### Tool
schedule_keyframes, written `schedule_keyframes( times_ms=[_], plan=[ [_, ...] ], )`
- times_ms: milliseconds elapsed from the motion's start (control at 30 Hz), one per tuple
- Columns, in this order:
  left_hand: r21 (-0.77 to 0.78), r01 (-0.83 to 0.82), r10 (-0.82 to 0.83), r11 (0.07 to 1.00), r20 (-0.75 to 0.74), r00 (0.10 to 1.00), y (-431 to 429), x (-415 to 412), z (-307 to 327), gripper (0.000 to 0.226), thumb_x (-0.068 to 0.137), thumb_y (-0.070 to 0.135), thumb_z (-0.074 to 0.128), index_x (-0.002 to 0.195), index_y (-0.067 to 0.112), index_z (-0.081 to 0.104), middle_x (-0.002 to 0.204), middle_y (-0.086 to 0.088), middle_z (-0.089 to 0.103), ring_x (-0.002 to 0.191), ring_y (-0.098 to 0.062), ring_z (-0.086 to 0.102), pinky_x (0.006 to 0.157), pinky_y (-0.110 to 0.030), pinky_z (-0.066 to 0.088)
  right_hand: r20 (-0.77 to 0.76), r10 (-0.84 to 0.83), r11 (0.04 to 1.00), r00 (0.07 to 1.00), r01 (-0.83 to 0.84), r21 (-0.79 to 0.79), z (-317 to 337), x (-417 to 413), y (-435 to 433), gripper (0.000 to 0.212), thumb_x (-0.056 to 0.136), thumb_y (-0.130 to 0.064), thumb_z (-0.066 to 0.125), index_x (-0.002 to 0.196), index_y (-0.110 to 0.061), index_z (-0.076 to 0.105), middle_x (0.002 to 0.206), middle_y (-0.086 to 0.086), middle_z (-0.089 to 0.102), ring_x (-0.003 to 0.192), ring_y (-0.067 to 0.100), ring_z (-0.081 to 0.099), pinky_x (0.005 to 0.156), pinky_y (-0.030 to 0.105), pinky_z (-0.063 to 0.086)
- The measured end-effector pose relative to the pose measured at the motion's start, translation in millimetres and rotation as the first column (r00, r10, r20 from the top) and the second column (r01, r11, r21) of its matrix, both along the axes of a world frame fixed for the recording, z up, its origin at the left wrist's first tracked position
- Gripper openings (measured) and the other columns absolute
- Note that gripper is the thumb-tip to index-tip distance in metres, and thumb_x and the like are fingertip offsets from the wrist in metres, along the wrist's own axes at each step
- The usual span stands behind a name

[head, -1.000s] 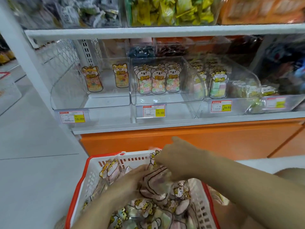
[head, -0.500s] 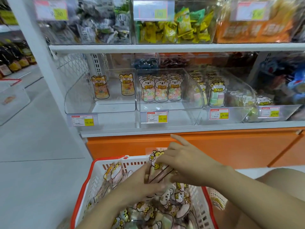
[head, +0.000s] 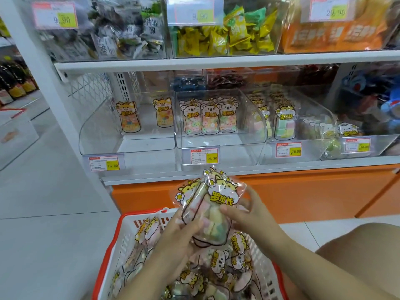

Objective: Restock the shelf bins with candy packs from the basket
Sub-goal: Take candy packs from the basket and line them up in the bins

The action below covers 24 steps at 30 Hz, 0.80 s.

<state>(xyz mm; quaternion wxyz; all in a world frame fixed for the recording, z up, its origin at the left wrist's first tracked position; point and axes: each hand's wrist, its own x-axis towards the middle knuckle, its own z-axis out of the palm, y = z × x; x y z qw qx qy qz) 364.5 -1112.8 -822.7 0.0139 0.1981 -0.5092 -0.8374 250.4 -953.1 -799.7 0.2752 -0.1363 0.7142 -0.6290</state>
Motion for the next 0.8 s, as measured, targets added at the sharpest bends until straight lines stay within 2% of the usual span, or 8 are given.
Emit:
schedule_keyframes(
  times_ms=[100, 167, 333, 467, 533, 633, 700, 800],
  plan=[
    [-0.042, -0.008, 0.008, 0.999, -0.004, 1.0, 4.3, 1.8, 9.1, 0.071, 0.074, 0.026, 0.085, 0.136, 0.015, 0.053, 0.119, -0.024, 0.069, 0.111, -0.045, 0.066, 0.098, -0.067, 0.047, 0.094, 0.012, 0.979, 0.996, 0.008, -0.206, -0.6, 2.4, -5.9, 0.055, 0.085, -0.015, 0.075, 0.134, -0.02, 0.053, 0.117, 0.006, 0.072, 0.107, 0.028, 0.069, 0.095, 0.051, 0.054],
    [-0.077, -0.024, 0.022, 0.997, -0.018, 1.0, 4.6, 1.0, 15.0, 0.056, 0.08, 0.027, 0.085, 0.128, 0.024, 0.056, 0.113, -0.018, 0.073, 0.109, -0.039, 0.068, 0.099, -0.066, 0.048, 0.075, -0.001, 0.972, 0.997, 0.019, -0.235, 2.4, 3.6, -5.8, 0.042, 0.088, -0.011, 0.07, 0.128, -0.017, 0.058, 0.118, 0.008, 0.071, 0.11, 0.029, 0.068, 0.096, 0.047, 0.053],
    [-0.19, -0.039, 0.042, 0.981, 0.011, 0.999, -2.4, -2.0, 33.2, 0.047, 0.091, 0.05, 0.058, 0.126, 0.02, 0.058, 0.119, -0.013, 0.072, 0.109, -0.032, 0.07, 0.099, -0.058, 0.051, 0.085, -0.04, 0.948, 0.996, 0.065, -0.312, 1.3, -1.8, -1.3, 0.046, 0.091, -0.008, 0.066, 0.134, -0.017, 0.052, 0.107, 0.009, 0.073, 0.105, 0.029, 0.069, 0.098, 0.05, 0.052],
    [-0.362, -0.051, 0.06, 0.931, 0.015, 0.998, -5.2, -1.8, 35.7, 0.065, 0.065, 0.088, 0.064, 0.121, 0.055, 0.06, 0.138, 0.014, 0.059, 0.133, -0.012, 0.051, 0.114, -0.053, 0.037, 0.146, -0.027, 0.909, 0.989, 0.085, -0.408, 11.1, -9.8, 1.3, 0.029, 0.089, -0.005, 0.061, 0.114, -0.02, 0.061, 0.085, -0.001, 0.075, 0.081, 0.016, 0.072, 0.069, 0.031, 0.06],
    [-0.394, 0.025, -0.021, 0.919, 0.013, 1.0, -0.1, -5.9, 44.3, 0.072, 0.066, 0.088, 0.063, 0.123, 0.044, 0.061, 0.133, 0.019, 0.062, 0.131, -0.008, 0.052, 0.113, -0.049, 0.04, 0.141, -0.018, 0.902, 0.99, 0.077, -0.426, 16.4, -13.3, 2.7, 0.034, 0.085, -0.014, 0.063, 0.118, -0.02, 0.064, 0.099, 0.005, 0.076, 0.086, 0.02, 0.073, 0.069, 0.034, 0.059],
    [-0.509, 0.096, -0.092, 0.855, 0.033, 0.995, 10.4, -13.2, 62.5, 0.048, 0.075, 0.078, 0.054, 0.108, 0.045, 0.06, 0.104, 0.031, 0.065, 0.099, 0.017, 0.056, 0.092, -0.027, 0.046, 0.119, -0.027, 0.908, 0.993, 0.074, -0.413, 20.0, -19.5, 4.2, 0.039, 0.086, -0.022, 0.063, 0.125, -0.022, 0.064, 0.114, 0.009, 0.073, 0.1, 0.026, 0.071, 0.081, 0.037, 0.056],
    [-0.536, 0.112, -0.115, 0.836, 0.027, 0.993, 12.3, -19.9, 67.2, 0.05, 0.073, 0.076, 0.053, 0.111, 0.043, 0.059, 0.093, 0.03, 0.064, 0.088, 0.012, 0.058, 0.091, -0.029, 0.049, 0.135, -0.048, 0.892, 0.99, 0.103, -0.439, 22.6, -24.1, 6.1, 0.038, 0.087, -0.022, 0.06, 0.125, -0.018, 0.065, 0.116, 0.012, 0.072, 0.105, 0.029, 0.07, 0.088, 0.04, 0.053],
    [-0.494, 0.109, -0.149, 0.863, -0.042, 0.988, 19.7, -28.7, 76.1, 0.055, 0.078, 0.071, 0.061, 0.124, 0.043, 0.056, 0.102, 0.029, 0.067, 0.107, 0.001, 0.062, 0.105, -0.041, 0.049, 0.213, -0.085, 0.852, 0.973, 0.182, -0.491, 27.4, -28.8, 9.6, 0.038, 0.088, -0.021, 0.056, 0.124, -0.011, 0.065, 0.118, 0.015, 0.071, 0.11, 0.031, 0.068, 0.097, 0.045, 0.05]
  ],
)
